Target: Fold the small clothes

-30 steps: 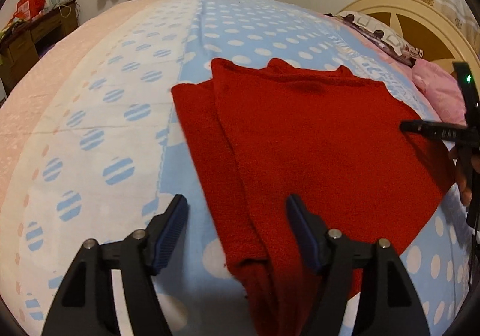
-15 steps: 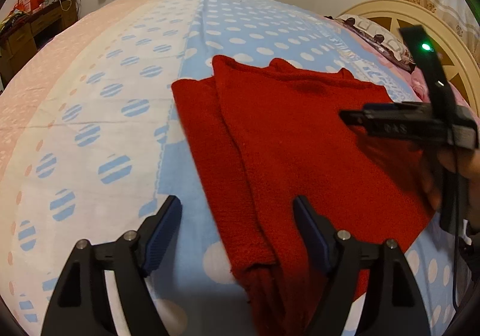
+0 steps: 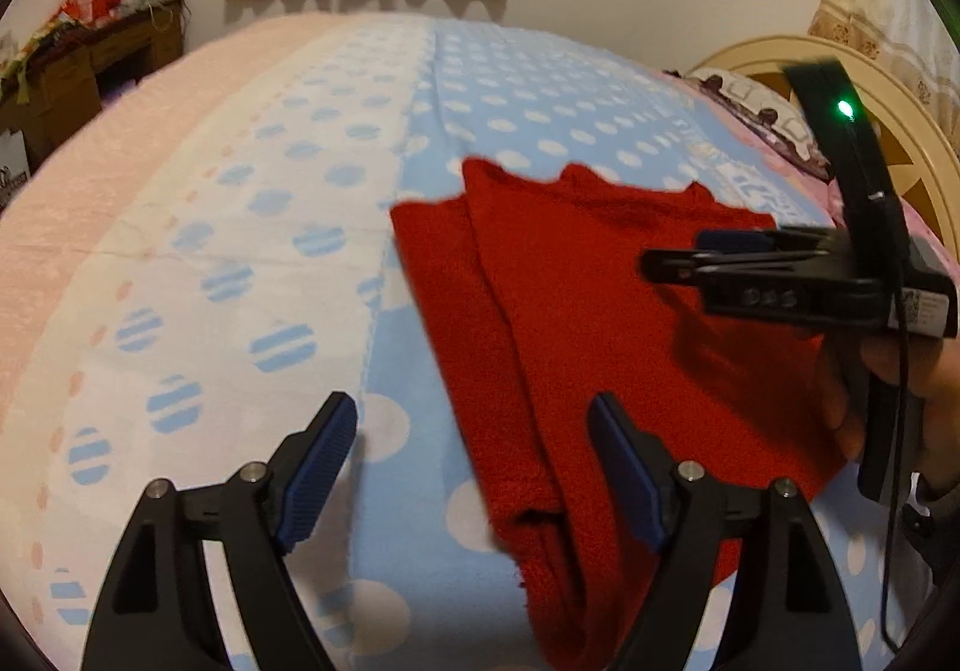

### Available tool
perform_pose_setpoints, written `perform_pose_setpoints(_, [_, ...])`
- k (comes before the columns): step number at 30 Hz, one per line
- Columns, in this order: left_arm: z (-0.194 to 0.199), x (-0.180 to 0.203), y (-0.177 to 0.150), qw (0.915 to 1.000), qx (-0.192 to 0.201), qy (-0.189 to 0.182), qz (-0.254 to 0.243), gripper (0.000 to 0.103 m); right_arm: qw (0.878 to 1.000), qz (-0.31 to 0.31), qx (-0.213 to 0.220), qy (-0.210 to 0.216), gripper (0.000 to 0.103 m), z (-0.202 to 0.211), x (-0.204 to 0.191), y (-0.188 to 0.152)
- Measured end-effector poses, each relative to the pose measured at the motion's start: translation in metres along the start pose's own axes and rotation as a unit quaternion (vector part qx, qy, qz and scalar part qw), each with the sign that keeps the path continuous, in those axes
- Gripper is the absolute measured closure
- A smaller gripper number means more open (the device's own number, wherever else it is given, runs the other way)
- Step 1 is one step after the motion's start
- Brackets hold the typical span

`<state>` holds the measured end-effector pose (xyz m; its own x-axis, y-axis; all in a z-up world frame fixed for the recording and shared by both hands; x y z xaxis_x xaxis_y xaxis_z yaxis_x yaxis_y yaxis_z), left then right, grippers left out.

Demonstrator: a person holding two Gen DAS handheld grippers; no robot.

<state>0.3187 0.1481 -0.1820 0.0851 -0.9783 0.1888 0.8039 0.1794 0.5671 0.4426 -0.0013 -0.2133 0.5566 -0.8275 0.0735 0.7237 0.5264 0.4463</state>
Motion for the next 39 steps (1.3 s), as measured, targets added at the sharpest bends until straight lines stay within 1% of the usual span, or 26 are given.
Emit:
perform_pose_setpoints(2, [-0.006,-0.001,-0.001,1.0,-0.007,-0.004,0.005,0.021,1.0,-0.009,0.003,0.001,0.045,-0.007,-0.002,0.008])
perform_pose_setpoints(6, [-0.011,-0.002,-0.005,0.9998,-0.011,-0.011,0.011,0.014,0.998,-0.052,0.004,0.017,0.045,-0.014,0.011,0.021])
perform_pose_setpoints(9, [-0.008,-0.006,-0.006,0.9993,-0.005,-0.029,0.024,0.014,0.997,-0.065,0.032,0.025,0.045,0.007,0.021,0.013])
perform_pose_setpoints(11, [-0.004,-0.01,-0.006,0.9985,0.0,-0.039,0.038,0.014,0.996,-0.068,0.04,0.031,0.045,0.024,0.034,-0.002])
perform_pose_setpoints(12, [-0.001,-0.012,-0.005,0.9981,0.003,-0.042,0.045,0.014,0.997,-0.069,0.039,0.027,0.045,0.029,0.04,-0.009])
perform_pose_setpoints(14, [0.011,-0.019,0.001,0.9966,0.025,-0.04,0.067,0.014,0.997,-0.069,0.033,0.014,0.045,0.041,0.059,-0.028])
perform_pose_setpoints(15, [0.016,-0.021,0.005,0.996,0.035,-0.038,0.072,0.012,0.997,-0.071,0.029,0.003,0.045,0.047,0.073,-0.038])
perform_pose_setpoints(16, [0.016,-0.022,0.007,0.9965,0.036,-0.031,0.069,0.011,0.997,-0.079,0.023,-0.009,0.045,0.053,0.089,-0.05])
perform_pose_setpoints(18, [0.008,-0.021,0.01,0.9982,0.028,-0.011,0.052,0.01,0.994,-0.105,0.012,-0.015,0.045,0.058,0.115,-0.067])
perform_pose_setpoints(19, [0.001,-0.021,0.01,0.9988,0.018,-0.004,0.046,0.01,0.992,-0.123,0.0,-0.019,0.045,0.056,0.13,-0.077])
perform_pose_setpoints(21, [-0.013,-0.02,0.01,0.9989,-0.007,-0.008,0.047,0.009,0.988,-0.149,-0.018,-0.028,0.045,0.045,0.152,-0.095])
perform_pose_setpoints(22, [-0.017,-0.02,0.011,0.9987,-0.012,-0.008,0.048,0.008,0.988,-0.151,-0.011,-0.019,0.042,0.041,0.155,-0.1])
perform_pose_setpoints(23, [-0.02,-0.019,0.012,0.9988,-0.014,-0.005,0.047,0.005,0.989,-0.144,0.006,-0.018,0.04,0.041,0.156,-0.103])
perform_pose_setpoints(24, [-0.021,-0.017,0.013,0.999,-0.014,0.0,0.043,0.005,0.99,-0.138,0.014,-0.025,0.04,0.043,0.153,-0.105])
perform_pose_setpoints(26, [-0.019,-0.017,0.013,0.9989,-0.017,0.003,0.042,0.005,0.99,-0.131,0.018,-0.047,0.04,0.047,0.147,-0.104])
perform_pose_setpoints(28, [-0.008,-0.019,0.012,0.9991,-0.008,0.003,0.042,0.005,0.99,-0.126,0.019,-0.059,0.04,0.051,0.14,-0.102])
perform_pose_setpoints(31, [0.005,-0.025,0.014,0.9992,0.003,0.013,0.037,0.005,0.992,-0.115,0.022,-0.04,0.04,0.056,0.13,-0.102])
perform_pose_setpoints(35, [0.006,-0.036,0.022,0.9988,0.004,0.035,0.034,0.005,0.993,-0.104,0.03,-0.056,0.04,0.062,0.119,-0.104])
perform_pose_setpoints(37, [0.004,-0.041,0.025,0.9984,0.002,0.04,0.039,0.005,0.993,-0.086,0.046,-0.059,0.04,0.075,0.101,-0.104])
perform_pose_setpoints(39, [0.002,-0.044,0.03,0.9984,-0.003,0.034,0.044,0.005,0.995,-0.051,0.063,-0.052,0.04,0.089,0.073,-0.102])
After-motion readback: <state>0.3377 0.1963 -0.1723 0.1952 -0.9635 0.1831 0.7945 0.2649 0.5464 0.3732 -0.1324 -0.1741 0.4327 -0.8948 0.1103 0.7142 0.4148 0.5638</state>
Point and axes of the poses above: each gripper's, at about its wrist camera, not at the fingertips, and z roughly against the way its jaws point, x to its right, y to its top, the point moved 6 cm from there along -z, roughly the way its jaws point, and after that the axes turned 4 degrees about -x, right-handed, at the moved point
